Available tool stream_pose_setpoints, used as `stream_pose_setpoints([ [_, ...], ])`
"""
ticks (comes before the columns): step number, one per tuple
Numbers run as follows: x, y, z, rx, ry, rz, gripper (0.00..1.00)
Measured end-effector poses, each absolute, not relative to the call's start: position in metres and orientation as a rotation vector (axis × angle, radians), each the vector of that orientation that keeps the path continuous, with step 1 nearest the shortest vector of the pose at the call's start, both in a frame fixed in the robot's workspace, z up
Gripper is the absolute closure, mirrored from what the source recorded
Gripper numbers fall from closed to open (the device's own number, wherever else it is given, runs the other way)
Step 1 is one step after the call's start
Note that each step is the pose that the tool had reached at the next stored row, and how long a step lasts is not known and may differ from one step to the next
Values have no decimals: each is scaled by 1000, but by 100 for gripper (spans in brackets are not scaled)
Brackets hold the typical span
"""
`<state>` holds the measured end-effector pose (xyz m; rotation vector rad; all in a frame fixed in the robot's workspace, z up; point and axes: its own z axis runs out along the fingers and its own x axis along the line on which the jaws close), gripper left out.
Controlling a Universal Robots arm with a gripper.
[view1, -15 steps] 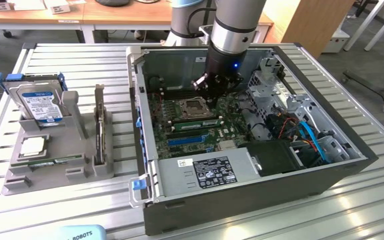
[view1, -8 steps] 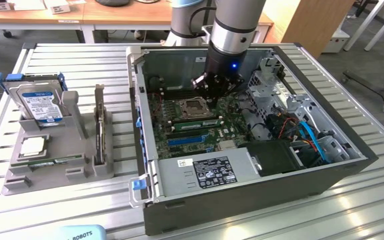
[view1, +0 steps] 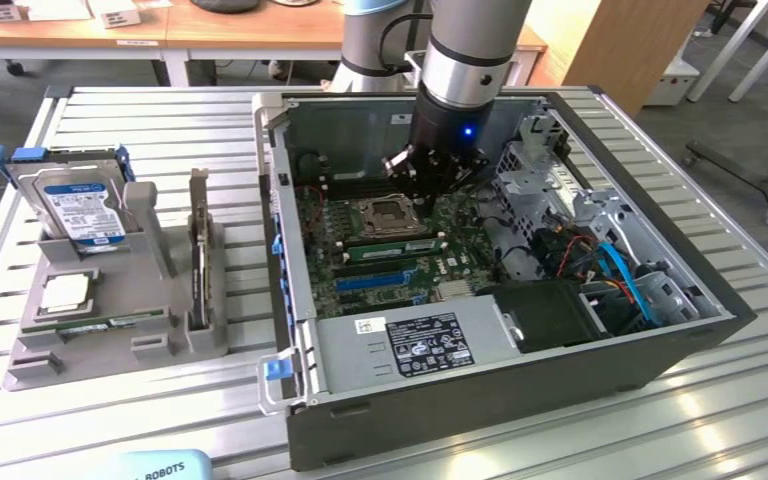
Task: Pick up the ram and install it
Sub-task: 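Press down the ram until it locks into place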
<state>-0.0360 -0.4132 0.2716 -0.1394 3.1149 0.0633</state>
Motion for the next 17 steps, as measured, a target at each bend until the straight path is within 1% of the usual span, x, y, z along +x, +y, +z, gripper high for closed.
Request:
stream_pose_setpoints([
  [2,-36,-413,272,-139,3115,63,90],
  [3,-25,-413,272,-129,3168,68,90],
  [17,-26,-413,271,-129,3168,68,90],
])
